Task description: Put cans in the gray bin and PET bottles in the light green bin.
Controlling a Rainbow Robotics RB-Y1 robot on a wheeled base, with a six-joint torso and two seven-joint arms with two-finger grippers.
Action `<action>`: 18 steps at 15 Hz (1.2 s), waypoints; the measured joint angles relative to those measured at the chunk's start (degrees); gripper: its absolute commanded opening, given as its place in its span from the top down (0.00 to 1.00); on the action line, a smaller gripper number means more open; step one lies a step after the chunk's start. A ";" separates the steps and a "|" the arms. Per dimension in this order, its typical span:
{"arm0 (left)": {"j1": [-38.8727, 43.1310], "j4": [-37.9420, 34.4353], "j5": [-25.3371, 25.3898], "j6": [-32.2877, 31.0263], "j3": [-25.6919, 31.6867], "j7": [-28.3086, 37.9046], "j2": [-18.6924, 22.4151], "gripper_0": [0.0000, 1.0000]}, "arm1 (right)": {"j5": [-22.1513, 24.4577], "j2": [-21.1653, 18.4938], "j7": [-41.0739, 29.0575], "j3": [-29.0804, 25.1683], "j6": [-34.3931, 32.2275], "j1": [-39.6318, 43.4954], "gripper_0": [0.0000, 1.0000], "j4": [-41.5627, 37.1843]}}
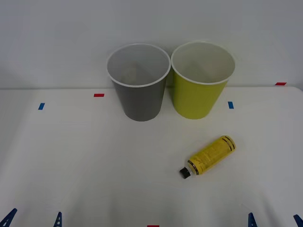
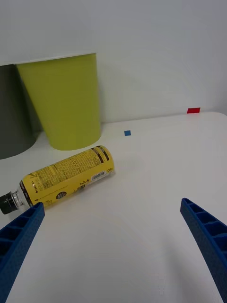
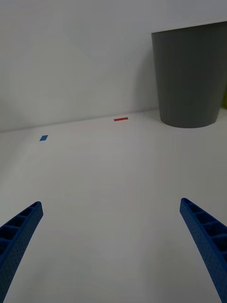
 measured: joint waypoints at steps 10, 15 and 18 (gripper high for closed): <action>0.00 0.00 0.00 0.00 0.00 0.00 0.00 0.00 | 1.67 0.11 1.06 -1.10 0.30 -1.03 0.00 2.28; 0.00 0.00 0.00 0.00 0.00 0.00 0.00 0.00 | -3.38 -9.44 0.13 -2.59 1.20 -1.07 0.00 0.07; 0.00 0.00 0.00 0.00 0.00 0.00 0.00 0.00 | -11.06 -15.46 0.26 -2.63 7.14 -1.06 0.00 -5.49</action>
